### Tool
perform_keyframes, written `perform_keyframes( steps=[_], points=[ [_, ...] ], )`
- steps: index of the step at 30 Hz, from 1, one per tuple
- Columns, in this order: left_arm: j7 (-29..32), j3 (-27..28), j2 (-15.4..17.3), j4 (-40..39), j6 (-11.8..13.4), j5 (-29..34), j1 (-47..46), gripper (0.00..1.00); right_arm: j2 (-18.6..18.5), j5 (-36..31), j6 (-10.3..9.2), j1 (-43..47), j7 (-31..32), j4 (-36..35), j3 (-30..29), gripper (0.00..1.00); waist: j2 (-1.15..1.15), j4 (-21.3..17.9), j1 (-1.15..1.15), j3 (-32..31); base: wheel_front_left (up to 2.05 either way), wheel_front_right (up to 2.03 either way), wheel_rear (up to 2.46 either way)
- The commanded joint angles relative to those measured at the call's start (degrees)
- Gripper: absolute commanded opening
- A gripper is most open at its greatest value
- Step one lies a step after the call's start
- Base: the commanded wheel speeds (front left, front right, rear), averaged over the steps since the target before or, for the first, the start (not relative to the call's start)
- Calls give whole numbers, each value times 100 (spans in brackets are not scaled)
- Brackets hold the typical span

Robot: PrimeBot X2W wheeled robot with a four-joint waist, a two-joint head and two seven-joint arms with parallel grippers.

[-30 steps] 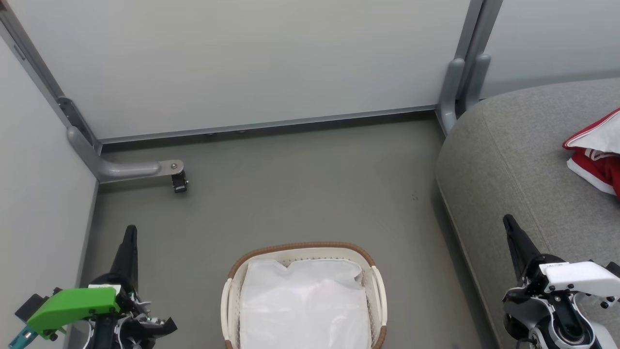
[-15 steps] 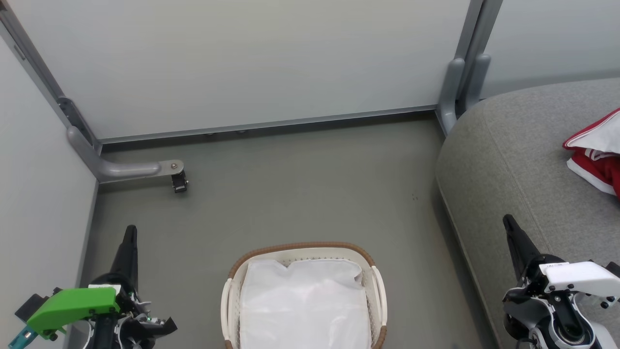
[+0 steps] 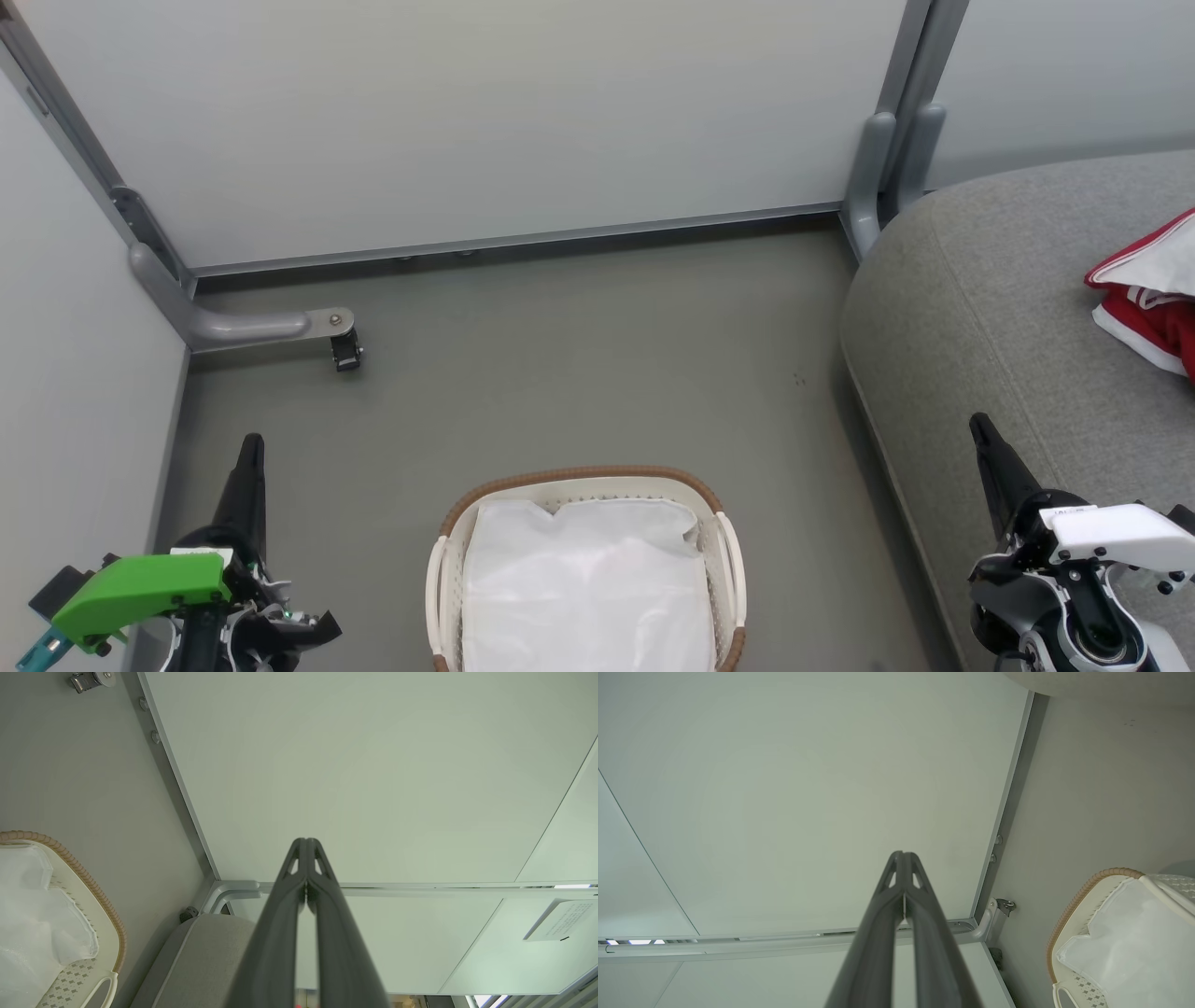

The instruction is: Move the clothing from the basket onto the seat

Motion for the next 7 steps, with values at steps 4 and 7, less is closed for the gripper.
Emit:
perform_keyframes(
  steps=[4,7],
  points=[
    [24,13,38,-9,-35,-19,-60,0,-15,-32,-2,69,27,-7,-25,0,0,0,0,0,0,0,0],
    [24,13,38,-9,-35,-19,-60,0,-13,-36,-2,69,21,-7,-28,0,0,0,0,0,0,0,0]
  ],
)
